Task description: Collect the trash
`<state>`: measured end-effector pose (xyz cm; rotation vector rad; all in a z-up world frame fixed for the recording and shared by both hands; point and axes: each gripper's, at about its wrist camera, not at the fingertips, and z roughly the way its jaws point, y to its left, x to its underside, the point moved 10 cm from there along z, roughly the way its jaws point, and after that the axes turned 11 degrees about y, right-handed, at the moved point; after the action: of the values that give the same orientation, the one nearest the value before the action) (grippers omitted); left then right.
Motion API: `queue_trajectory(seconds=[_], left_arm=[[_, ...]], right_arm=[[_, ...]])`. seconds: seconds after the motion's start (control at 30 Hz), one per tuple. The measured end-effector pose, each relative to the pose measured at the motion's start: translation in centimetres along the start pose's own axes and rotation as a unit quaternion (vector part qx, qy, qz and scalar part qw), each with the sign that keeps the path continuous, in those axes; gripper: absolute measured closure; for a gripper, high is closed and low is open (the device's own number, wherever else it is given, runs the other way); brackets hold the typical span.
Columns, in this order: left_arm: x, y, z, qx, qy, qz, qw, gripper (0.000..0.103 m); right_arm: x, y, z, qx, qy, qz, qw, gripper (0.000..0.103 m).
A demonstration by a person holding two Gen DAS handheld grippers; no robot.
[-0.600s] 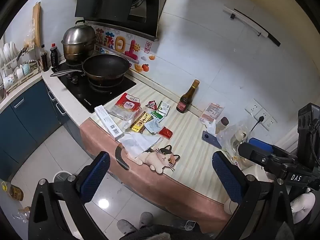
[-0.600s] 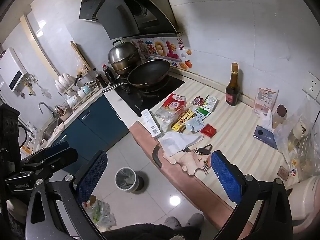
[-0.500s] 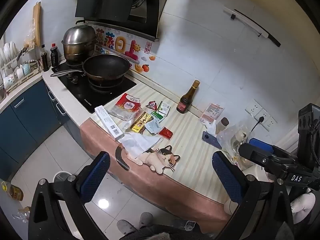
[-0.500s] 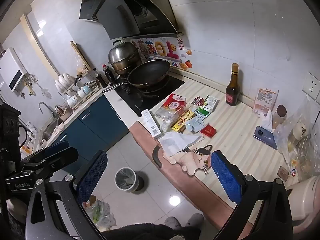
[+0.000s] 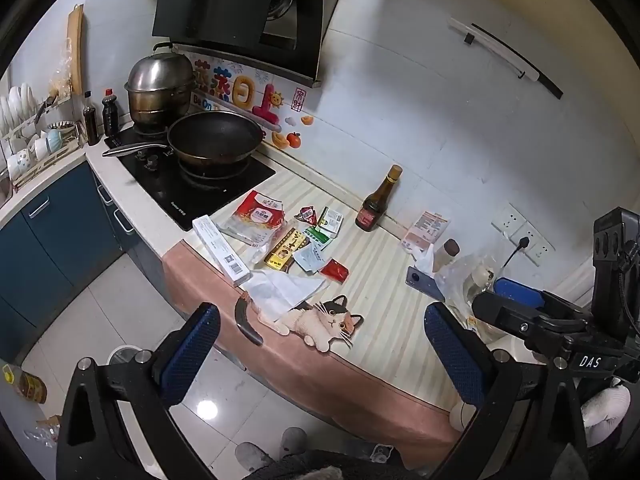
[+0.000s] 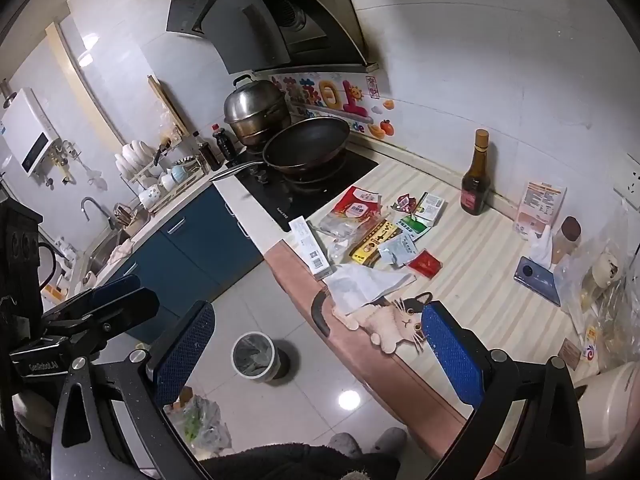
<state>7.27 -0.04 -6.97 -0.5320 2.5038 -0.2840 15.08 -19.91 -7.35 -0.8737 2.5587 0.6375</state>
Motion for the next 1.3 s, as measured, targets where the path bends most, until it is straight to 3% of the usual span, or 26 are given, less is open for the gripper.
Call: queue_trajectory(seconds=[0.5,1.3], left_arm=[[-1.3,0.1,-0.3,0.004,0.002,0.003,1.0000,0.000],[-0.6,-1.1,-0.2,0.004,-0.003,0.010,0.9999,0.000]], right_arm=[[-0.2,0.6,0.3,0.000,0.002,-0.001,1.000,0.000],[-0.1,0.7,0.0,-0.005,0.002,-0.001,1.000,0.000]])
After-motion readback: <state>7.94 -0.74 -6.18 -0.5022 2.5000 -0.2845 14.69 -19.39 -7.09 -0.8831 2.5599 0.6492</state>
